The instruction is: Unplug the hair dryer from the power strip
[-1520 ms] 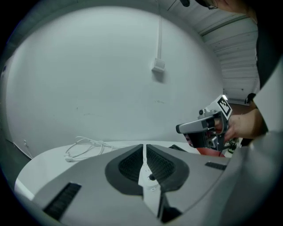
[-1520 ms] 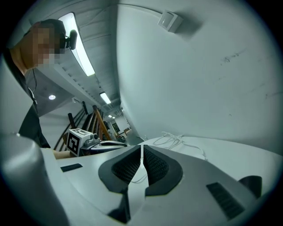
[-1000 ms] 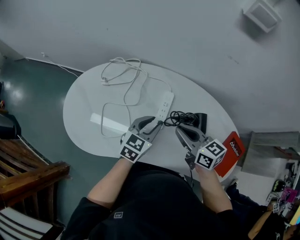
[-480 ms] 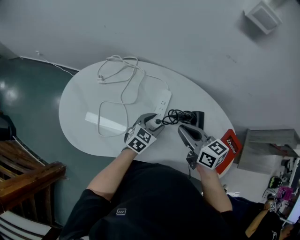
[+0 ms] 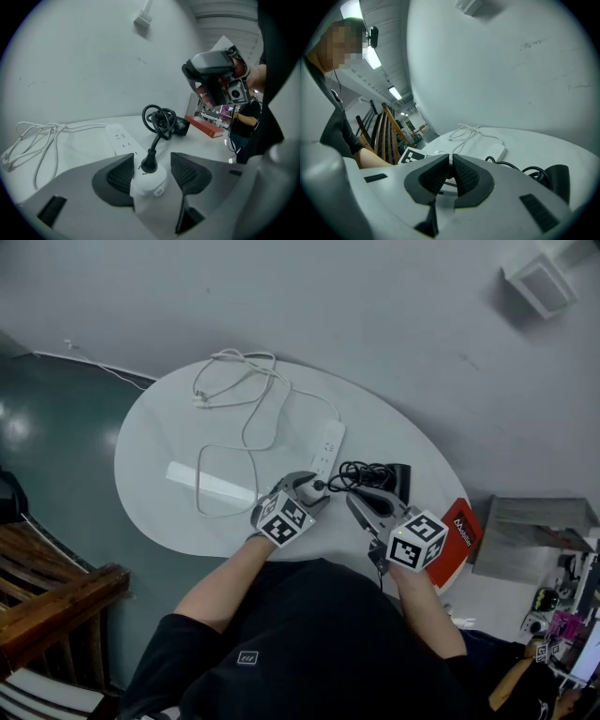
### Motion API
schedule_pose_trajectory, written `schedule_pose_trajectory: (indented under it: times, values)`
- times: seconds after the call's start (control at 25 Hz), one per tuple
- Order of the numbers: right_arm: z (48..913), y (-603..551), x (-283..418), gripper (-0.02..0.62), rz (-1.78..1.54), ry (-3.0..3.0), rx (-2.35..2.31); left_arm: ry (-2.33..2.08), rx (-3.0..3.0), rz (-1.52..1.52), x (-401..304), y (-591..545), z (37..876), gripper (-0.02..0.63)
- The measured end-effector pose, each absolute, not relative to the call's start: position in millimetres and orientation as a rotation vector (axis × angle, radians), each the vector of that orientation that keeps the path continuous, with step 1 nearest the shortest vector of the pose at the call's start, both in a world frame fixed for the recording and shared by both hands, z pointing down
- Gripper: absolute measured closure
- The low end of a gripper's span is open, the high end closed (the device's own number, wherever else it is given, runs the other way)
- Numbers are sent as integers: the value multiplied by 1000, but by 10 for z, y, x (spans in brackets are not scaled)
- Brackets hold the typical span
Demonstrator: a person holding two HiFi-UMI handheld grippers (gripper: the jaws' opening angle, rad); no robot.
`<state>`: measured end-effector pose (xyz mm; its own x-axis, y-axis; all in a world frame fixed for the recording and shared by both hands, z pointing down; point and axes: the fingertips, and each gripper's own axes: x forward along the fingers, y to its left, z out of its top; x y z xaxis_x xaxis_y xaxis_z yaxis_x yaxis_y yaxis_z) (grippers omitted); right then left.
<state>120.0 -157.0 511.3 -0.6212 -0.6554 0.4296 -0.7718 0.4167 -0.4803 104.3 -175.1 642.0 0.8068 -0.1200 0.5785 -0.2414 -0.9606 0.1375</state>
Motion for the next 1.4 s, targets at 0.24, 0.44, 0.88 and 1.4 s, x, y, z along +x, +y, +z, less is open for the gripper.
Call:
schedule_pose_trajectory:
  times: [0.24, 0.44, 0.88, 1.4]
  values:
    - [5348, -1658, 1122, 557, 984, -2359, 1193, -247, 2811, 867, 1029, -1787, 6460, 384]
    - [5506, -1736, 1074, 555, 873, -2236, 1123, -200, 2873, 871, 1034, -1761, 6467, 388]
    - [5932, -1794, 942, 483, 875, -2084, 966, -146, 2861, 823, 1047, -1775, 6449, 370]
    - [6309, -1829, 880, 490, 787, -1929, 728, -114, 2855, 853, 1097, -1749, 6432, 430]
